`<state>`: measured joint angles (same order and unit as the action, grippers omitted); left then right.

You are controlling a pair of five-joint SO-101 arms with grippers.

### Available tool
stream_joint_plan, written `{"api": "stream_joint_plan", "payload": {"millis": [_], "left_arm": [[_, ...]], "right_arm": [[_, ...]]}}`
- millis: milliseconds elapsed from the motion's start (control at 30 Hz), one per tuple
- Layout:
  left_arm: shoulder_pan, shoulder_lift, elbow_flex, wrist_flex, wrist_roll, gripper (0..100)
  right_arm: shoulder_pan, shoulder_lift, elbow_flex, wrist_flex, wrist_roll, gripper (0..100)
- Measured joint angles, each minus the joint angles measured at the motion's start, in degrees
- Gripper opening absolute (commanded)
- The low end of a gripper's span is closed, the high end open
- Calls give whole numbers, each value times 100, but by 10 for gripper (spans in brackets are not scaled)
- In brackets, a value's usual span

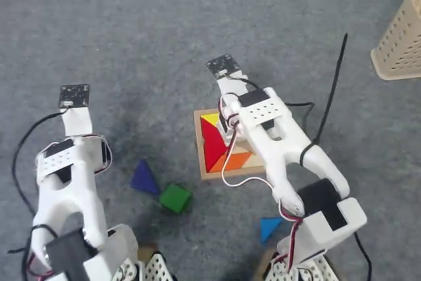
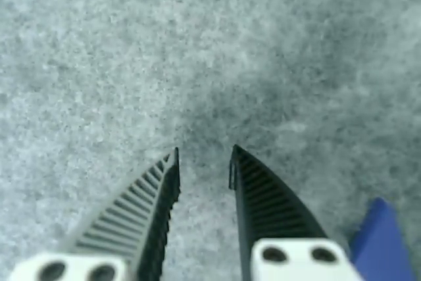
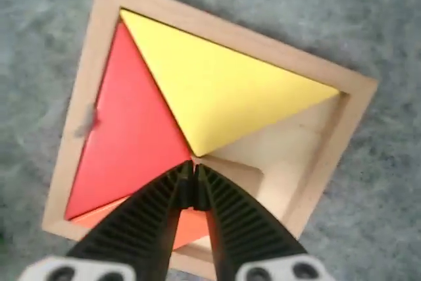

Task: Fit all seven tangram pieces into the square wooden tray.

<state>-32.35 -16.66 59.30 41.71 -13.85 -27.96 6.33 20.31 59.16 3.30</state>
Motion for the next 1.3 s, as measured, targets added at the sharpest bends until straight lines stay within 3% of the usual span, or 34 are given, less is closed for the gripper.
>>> {"api": "stream_joint_plan", "payload": {"millis": [333, 567, 1300], "left_arm": [[0, 0, 0, 0, 0, 123], [0, 0, 0, 0, 0, 123], [0, 0, 0, 0, 0, 123]], "right_arm": [[-211, 0, 246, -9, 53, 9], [431, -70, 246, -9, 53, 9], [844, 211, 396, -44, 703, 9]]}}
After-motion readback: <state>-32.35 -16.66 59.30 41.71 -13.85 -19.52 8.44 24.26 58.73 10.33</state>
